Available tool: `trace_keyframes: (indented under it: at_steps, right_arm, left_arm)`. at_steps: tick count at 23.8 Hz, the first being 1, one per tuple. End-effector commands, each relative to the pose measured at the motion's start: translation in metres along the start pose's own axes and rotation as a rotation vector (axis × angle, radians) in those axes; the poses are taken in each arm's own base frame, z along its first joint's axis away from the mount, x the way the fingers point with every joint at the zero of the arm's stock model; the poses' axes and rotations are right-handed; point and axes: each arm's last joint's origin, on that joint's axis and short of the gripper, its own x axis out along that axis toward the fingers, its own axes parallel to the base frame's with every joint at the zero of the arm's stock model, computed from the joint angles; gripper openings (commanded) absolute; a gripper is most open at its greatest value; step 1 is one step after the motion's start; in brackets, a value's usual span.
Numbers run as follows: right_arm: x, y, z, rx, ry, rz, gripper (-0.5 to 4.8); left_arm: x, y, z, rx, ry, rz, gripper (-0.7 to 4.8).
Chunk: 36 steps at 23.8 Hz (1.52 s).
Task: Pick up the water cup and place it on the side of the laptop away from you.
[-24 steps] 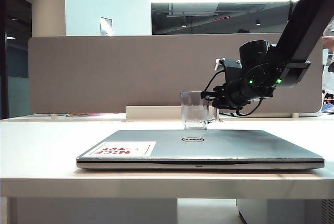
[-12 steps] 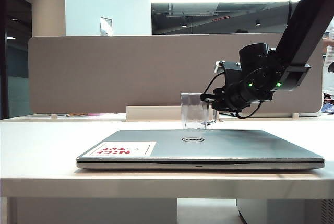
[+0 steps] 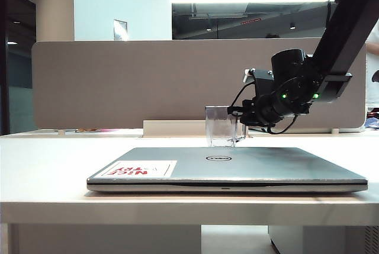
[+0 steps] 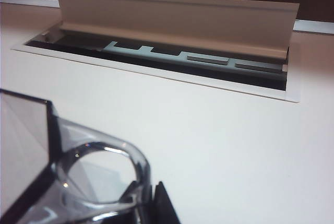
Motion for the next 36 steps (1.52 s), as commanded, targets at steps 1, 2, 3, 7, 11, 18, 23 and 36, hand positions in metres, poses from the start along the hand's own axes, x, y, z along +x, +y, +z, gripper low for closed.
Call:
trace_keyframes:
  at_steps: [1, 2, 3, 7, 11, 18, 23, 36]
  right_arm:
    - [-0.001, 0.001, 0.007, -0.017, -0.015, 0.002, 0.64]
    - [-0.001, 0.001, 0.006, -0.033, -0.003, 0.002, 0.68]
    - [-0.001, 0.001, 0.006, -0.049, 0.002, 0.002, 0.68]
    - [-0.002, 0.001, 0.009, -0.062, 0.0, 0.002, 0.68]
    - [-0.005, 0.001, 0.014, -0.104, 0.018, 0.004, 0.68]
    - [-0.007, 0.002, 0.017, -0.105, 0.029, 0.006, 0.96]
    - [-0.007, 0.001, 0.019, -0.106, 0.02, 0.003, 0.96]
    - [-0.011, -0.017, 0.019, -0.138, 0.074, 0.081, 0.96]
  left_arm:
    - [0.0, 0.0, 0.001, -0.003, -0.008, -0.003, -0.06]
    - [0.0, 0.0, 0.001, -0.003, -0.008, -0.003, -0.06]
    - [0.0, 0.0, 0.001, -0.003, -0.008, -0.003, -0.06]
    - [0.0, 0.0, 0.001, -0.003, -0.008, -0.003, -0.06]
    - [0.0, 0.0, 0.001, -0.003, -0.008, -0.003, -0.06]
    - [0.0, 0.0, 0.001, -0.003, -0.008, -0.003, -0.06]
    - [0.0, 0.0, 0.001, -0.003, -0.008, -0.003, -0.06]
    - [0.0, 0.0, 0.001, -0.003, -0.007, -0.003, -0.06]
